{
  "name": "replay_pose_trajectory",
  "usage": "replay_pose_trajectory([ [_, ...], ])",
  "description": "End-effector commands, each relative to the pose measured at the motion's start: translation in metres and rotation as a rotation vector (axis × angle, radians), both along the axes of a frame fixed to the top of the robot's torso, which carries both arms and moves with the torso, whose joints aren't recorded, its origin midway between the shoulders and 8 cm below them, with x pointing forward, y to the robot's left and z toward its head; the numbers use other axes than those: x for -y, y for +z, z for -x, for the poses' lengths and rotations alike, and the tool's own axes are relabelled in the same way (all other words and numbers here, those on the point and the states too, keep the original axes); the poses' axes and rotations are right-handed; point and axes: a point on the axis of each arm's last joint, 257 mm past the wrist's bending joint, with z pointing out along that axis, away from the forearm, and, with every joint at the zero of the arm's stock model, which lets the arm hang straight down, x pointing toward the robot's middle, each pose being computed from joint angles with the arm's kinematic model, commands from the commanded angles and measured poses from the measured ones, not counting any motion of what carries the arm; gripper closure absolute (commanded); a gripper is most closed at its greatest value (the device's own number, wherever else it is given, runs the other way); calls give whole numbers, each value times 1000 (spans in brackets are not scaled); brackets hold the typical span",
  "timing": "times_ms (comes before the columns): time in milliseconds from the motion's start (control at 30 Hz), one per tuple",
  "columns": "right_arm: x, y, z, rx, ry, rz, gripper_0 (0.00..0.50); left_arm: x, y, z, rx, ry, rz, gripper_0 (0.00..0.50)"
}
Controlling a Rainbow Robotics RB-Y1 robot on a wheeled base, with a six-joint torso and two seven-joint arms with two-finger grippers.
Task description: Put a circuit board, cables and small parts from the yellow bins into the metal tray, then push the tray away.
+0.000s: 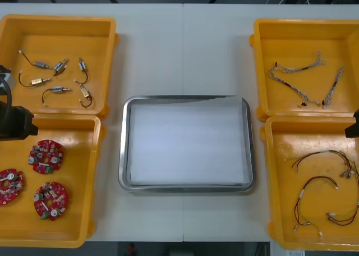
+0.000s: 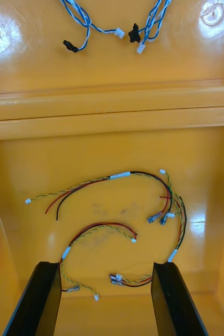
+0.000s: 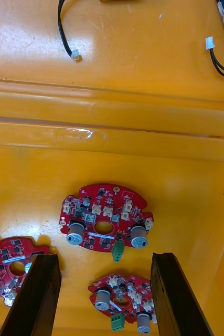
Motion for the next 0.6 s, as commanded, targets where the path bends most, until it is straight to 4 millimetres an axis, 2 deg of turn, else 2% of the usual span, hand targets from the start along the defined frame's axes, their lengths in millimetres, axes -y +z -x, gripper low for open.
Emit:
replay_pose_trajectory([
  [33, 0, 9, -2, 35, 52, 20, 0, -16, 13, 0, 10, -49, -70, 0],
  [600, 0, 9, -2, 35, 52, 20, 0, -16, 13, 0, 10, -49, -70, 0],
])
